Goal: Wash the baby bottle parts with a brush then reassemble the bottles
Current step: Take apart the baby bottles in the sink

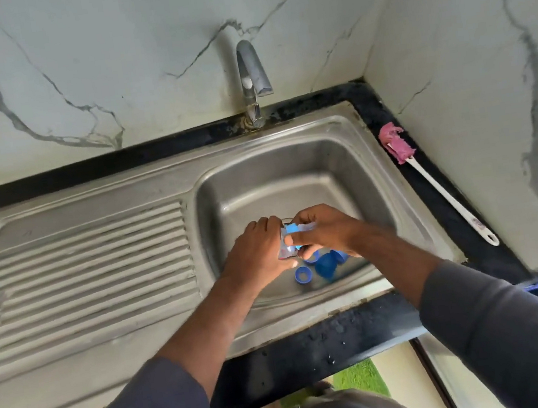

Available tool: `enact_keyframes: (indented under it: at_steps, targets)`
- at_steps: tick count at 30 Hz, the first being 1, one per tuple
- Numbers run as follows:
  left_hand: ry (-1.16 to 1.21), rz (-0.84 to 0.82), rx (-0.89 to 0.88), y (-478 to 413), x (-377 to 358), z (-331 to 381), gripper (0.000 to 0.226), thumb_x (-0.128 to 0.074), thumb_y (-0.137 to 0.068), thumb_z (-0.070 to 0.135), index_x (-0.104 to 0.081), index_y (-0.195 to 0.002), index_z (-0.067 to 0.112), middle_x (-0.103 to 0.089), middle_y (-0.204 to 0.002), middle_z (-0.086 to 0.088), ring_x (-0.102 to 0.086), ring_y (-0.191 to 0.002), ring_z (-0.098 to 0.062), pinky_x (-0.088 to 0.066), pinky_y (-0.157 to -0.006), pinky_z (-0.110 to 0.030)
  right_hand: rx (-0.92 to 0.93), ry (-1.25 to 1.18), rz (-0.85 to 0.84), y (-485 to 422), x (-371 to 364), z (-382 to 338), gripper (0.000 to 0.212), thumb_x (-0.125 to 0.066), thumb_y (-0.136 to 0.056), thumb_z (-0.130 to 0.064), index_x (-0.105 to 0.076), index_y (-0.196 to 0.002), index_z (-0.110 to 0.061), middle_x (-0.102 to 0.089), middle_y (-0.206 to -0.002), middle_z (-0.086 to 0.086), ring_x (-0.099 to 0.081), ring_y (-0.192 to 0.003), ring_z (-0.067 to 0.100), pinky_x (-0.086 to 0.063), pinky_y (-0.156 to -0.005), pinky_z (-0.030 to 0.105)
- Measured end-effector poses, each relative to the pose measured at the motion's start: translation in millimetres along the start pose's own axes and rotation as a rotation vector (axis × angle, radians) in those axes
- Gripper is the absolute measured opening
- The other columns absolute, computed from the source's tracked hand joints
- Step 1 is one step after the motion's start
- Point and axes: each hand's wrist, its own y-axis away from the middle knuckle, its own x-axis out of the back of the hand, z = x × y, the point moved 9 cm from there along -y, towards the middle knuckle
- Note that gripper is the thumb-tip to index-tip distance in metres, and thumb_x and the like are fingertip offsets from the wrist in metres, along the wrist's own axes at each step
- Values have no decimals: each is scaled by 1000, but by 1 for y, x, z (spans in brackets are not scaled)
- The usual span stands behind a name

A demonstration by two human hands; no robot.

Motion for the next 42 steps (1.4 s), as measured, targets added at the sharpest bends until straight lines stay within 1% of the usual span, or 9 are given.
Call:
enact_keyframes:
  at_steps: [5,10,15,23,27,30,32,37,42]
  targets:
    - [84,-26,-106,2,5,5,41,-69,-76,28,-50,-110,15,-65,-92,-1,-63,-78,-24,-46,-59,-31,48,119,70,17,0,-7,17,-81,-84,-23,-72,-86,-8,-77,-83,11,-76,-78,27,-61,-86,46]
    - [283,-462,-60,6,1,3,65,-76,-74,33,-37,-125,29,-62,-92,7,-63,-81,-10,-48,-61,-24,51,167,133,26,-3,-7,26,-84,-81,-30,-78,-93,-8,-78,-84,7,-77,-78,22,-61,-86,43]
    - [660,-798,-30,19,-17,-4,52,-85,-66,30,-63,-111,17,-70,-97,3,-69,-92,-17,-57,-86,-39,225,412,150,36,-17,-26,38,-89,-70,-28,-77,-106,-24,-76,-95,-10,-71,-89,8,-57,-86,30]
    - [749,-187,-29,-7,24,-31,80,-94,-46,34,-47,-110,43,-49,-118,7,-56,-110,-13,-57,-87,-35,160,198,328,23,12,-22,41,-91,-70,-19,-72,-106,-23,-72,-100,-6,-68,-92,10,-56,-77,21]
    - [948,-199,114,-3,17,-34,57,-86,-76,23,-49,-117,35,-59,-111,-6,-69,-91,-18,-58,-68,-33,156,115,312,19,19,-10,42,-91,-69,-12,-72,-104,-22,-74,-101,-2,-70,-93,15,-60,-83,31]
    - [1199,-183,328,1,6,-40,32,-63,-95,43,-46,-118,28,-66,-109,-14,-68,-70,-25,-54,-56,-34,165,134,295,15,20,-13,44,-92,-66,-12,-71,-103,-24,-73,-101,-5,-66,-86,5,-57,-79,26]
    - [1304,-188,395,3,-2,-39,46,-65,-84,51,-48,-121,30,-63,-119,-7,-71,-85,-24,-59,-65,-38,153,130,283,12,21,-12,43,-92,-66,-15,-71,-101,-26,-72,-102,-4,-66,-87,7,-58,-78,27]
    - [1358,-78,326,-1,2,-51,75,-82,-64,7,-52,-127,35,-54,-129,-5,-64,-111,-21,-59,-81,-39,114,-1,289,9,29,-5,39,-87,-74,-7,-71,-108,-17,-73,-106,5,-70,-88,17,-54,-62,20]
    - [1252,-81,421,-7,4,-53,23,-62,-99,26,-56,-120,16,-66,-105,-13,-70,-75,-20,-58,-61,-34,129,47,267,6,36,-7,41,-85,-74,-3,-70,-110,-17,-72,-105,-4,-66,-88,6,-53,-58,15]
